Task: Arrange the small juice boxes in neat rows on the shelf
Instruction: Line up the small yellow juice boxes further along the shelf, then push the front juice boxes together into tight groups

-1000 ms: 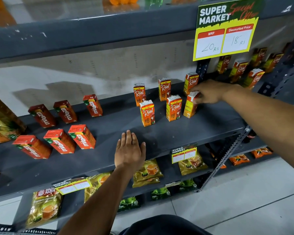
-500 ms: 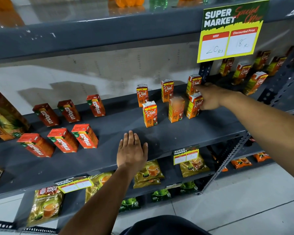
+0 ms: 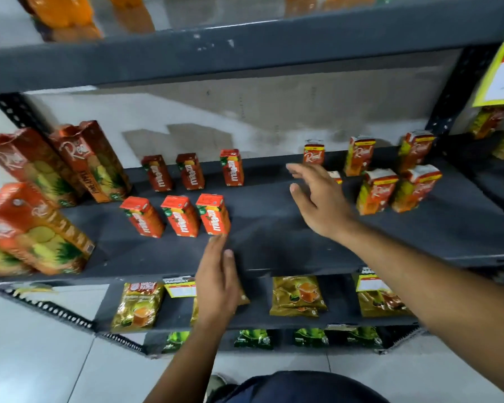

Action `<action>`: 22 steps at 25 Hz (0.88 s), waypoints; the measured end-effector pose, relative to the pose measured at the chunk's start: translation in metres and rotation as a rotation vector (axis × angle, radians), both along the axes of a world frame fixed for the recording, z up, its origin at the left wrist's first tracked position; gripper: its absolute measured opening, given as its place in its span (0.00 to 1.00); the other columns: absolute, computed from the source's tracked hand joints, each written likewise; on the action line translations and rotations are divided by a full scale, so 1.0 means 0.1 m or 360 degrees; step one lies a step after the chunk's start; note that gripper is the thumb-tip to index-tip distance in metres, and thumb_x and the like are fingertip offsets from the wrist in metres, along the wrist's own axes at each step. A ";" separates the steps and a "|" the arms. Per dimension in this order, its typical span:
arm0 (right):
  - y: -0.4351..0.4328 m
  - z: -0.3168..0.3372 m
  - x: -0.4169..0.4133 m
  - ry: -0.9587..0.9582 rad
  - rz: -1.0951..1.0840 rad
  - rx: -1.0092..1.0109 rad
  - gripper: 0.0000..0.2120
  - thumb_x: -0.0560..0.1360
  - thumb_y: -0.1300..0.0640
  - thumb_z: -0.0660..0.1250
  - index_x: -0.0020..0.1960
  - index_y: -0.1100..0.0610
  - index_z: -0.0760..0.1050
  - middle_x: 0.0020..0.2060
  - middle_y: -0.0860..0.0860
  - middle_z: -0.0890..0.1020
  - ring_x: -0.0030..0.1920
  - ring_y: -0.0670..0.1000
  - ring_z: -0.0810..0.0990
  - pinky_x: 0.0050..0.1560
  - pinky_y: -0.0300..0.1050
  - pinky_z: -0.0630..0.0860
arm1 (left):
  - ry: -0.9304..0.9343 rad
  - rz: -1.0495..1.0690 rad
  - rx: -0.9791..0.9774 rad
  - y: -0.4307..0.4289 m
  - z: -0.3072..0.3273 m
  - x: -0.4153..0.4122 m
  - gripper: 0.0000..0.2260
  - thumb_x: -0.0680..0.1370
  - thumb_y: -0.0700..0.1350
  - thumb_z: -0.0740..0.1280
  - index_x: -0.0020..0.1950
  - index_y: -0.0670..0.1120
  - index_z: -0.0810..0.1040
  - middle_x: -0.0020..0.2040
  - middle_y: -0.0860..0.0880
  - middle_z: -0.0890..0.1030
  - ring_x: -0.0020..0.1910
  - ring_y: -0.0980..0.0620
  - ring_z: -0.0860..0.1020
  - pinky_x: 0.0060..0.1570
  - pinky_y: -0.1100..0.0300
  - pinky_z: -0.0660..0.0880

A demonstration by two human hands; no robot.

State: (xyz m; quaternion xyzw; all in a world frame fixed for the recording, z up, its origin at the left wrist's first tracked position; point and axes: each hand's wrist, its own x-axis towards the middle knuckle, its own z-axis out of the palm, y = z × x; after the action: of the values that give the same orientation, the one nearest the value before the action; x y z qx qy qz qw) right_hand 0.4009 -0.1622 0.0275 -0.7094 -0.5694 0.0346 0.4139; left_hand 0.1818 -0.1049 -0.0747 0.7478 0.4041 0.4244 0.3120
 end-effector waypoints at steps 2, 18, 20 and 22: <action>0.25 -0.17 -0.19 0.0222 0.0064 -0.0008 0.19 0.81 0.55 0.59 0.70 0.59 0.69 0.66 0.58 0.75 0.64 0.53 0.75 0.65 0.52 0.72 | -0.0154 0.0339 -0.0057 0.16 -0.02 -0.43 0.18 0.80 0.48 0.57 0.67 0.42 0.73 0.67 0.46 0.74 0.67 0.52 0.71 0.67 0.54 0.67; 1.38 -0.65 -1.41 0.1598 -0.0275 0.0157 0.23 0.74 0.34 0.60 0.52 0.52 0.76 0.49 0.55 0.81 0.52 0.55 0.81 0.55 0.55 0.76 | -0.0400 -0.0244 -0.0882 2.08 0.16 -1.03 0.25 0.72 0.50 0.74 0.66 0.46 0.73 0.60 0.43 0.80 0.57 0.48 0.79 0.54 0.56 0.78; 1.46 -0.65 -1.47 0.1683 -0.0329 0.0239 0.16 0.78 0.40 0.60 0.42 0.52 0.74 0.40 0.55 0.80 0.45 0.54 0.82 0.51 0.54 0.77 | -0.0475 -0.0311 -0.0875 1.96 0.16 -0.94 0.19 0.73 0.49 0.72 0.62 0.46 0.75 0.56 0.45 0.82 0.55 0.48 0.81 0.50 0.58 0.78; 1.51 -0.67 -1.55 0.1697 -0.0339 0.0294 0.16 0.79 0.44 0.60 0.38 0.53 0.73 0.36 0.52 0.82 0.42 0.53 0.84 0.47 0.51 0.78 | -0.0485 -0.0440 -0.0882 1.85 0.16 -0.87 0.20 0.73 0.51 0.71 0.62 0.46 0.74 0.56 0.47 0.82 0.56 0.50 0.80 0.53 0.55 0.78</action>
State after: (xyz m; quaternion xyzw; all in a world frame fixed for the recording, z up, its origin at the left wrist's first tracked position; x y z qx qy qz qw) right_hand 0.2457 -0.0117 -0.0391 -0.6081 -0.2066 0.2969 0.7067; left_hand 0.0952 0.0802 -0.0582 0.6104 0.3477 0.3591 0.6145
